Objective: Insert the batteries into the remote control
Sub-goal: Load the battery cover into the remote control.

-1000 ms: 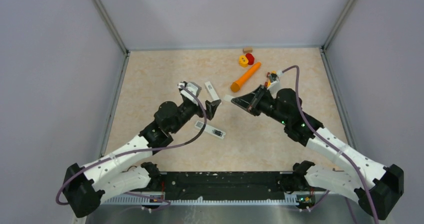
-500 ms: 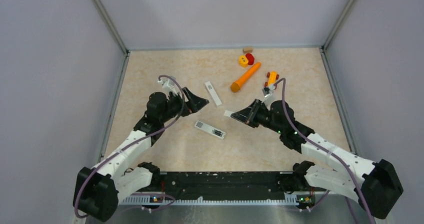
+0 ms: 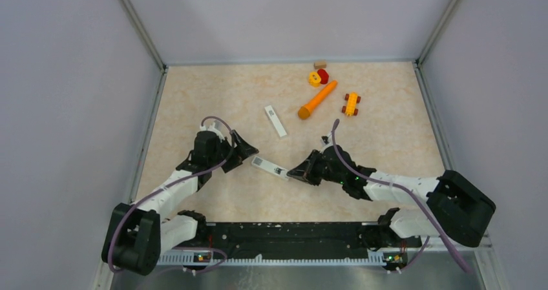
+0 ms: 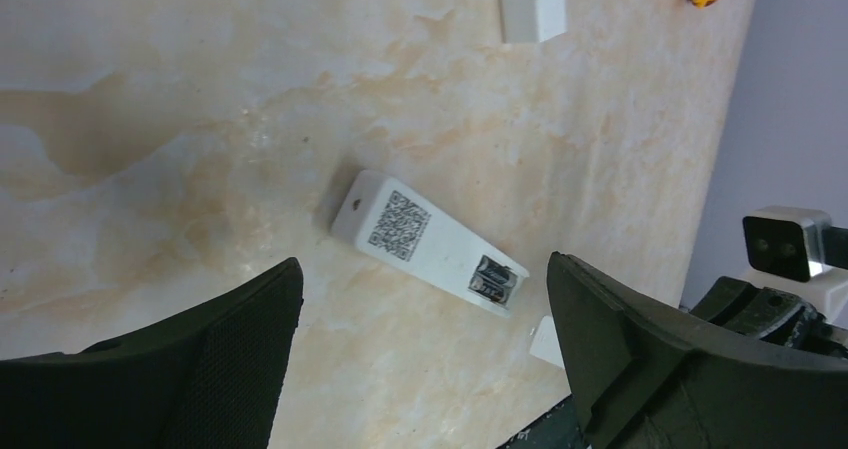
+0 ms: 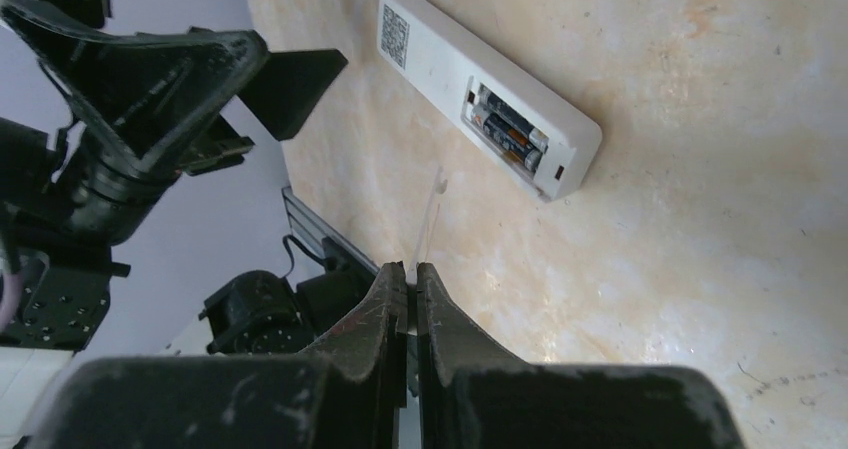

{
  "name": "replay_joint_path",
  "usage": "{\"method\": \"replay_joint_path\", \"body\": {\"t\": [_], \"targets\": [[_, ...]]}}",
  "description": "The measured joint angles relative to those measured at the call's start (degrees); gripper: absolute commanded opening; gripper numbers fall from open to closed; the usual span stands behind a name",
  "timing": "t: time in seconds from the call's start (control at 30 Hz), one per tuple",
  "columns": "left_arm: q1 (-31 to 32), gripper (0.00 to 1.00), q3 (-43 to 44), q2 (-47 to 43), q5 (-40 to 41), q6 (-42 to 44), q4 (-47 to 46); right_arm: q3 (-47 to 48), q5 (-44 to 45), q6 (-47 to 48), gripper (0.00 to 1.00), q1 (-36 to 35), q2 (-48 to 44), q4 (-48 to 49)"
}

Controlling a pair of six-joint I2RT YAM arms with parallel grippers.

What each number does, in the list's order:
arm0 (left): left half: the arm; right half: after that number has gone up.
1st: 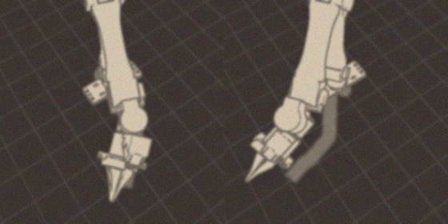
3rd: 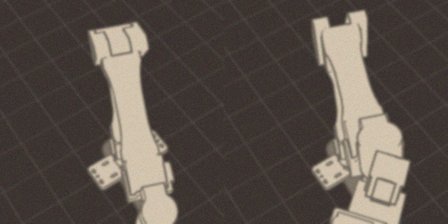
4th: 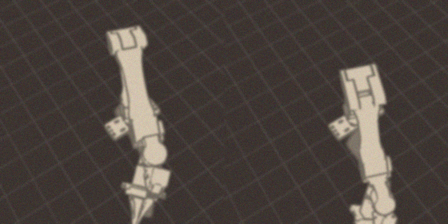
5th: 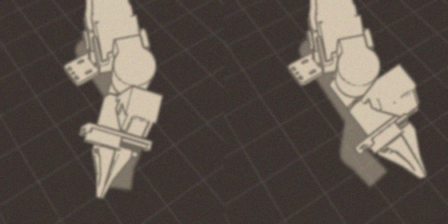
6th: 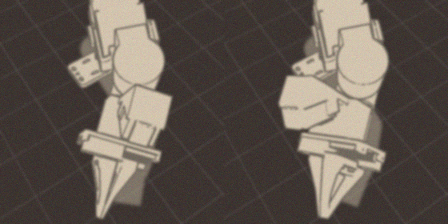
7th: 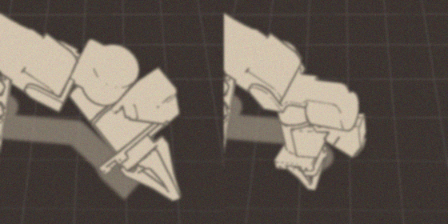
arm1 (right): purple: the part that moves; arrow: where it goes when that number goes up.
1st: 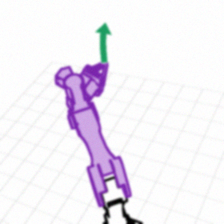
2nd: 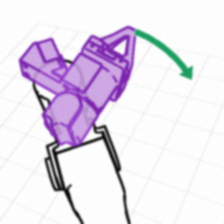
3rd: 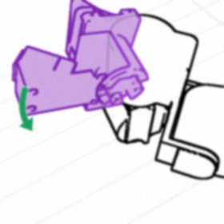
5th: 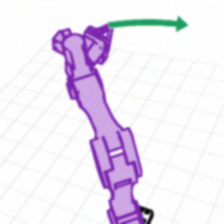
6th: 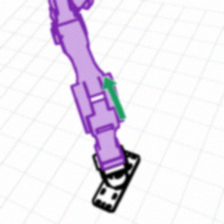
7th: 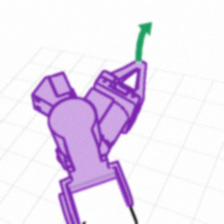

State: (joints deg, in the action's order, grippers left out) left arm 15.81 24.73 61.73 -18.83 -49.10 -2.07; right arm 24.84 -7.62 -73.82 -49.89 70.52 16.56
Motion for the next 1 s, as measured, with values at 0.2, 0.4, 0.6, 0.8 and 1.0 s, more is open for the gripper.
{"method": "replay_joint_path", "body": {"t": [0.2, 0.4, 0.6, 0.8, 1.0], "targets": [[-1.3, 0.89, -1.2, 2.6, 0.8, 1.1, 0.5, 0.0, 1.7, -1.4, 0.00, -0.3, 5.2, 7.5], [-1.7, 0.81, -2.0, 4.7, 0.7, 1.4, 0.5, 0.8, 1.8, -2.9, 0.00, -0.3, 11.5, 11.5], [-2.4, 0.73, -2.3, 6.2, 0.4, 2.1, 0.3, 1.2, 1.8, -4.5, 0.00, -0.3, 14.2, 13.2], [-2.8, 0.73, -2.4, 6.4, 0.0, 2.8, 0.2, 1.2, 2.0, -5.9, 0.00, -0.3, 15.0, 16.2], [-3.1, 0.72, -2.4, 6.8, -0.7, 2.8, 0.0, 1.1, 1.8, -7.9, 0.00, -0.3, 18.3, 18.3]]}}
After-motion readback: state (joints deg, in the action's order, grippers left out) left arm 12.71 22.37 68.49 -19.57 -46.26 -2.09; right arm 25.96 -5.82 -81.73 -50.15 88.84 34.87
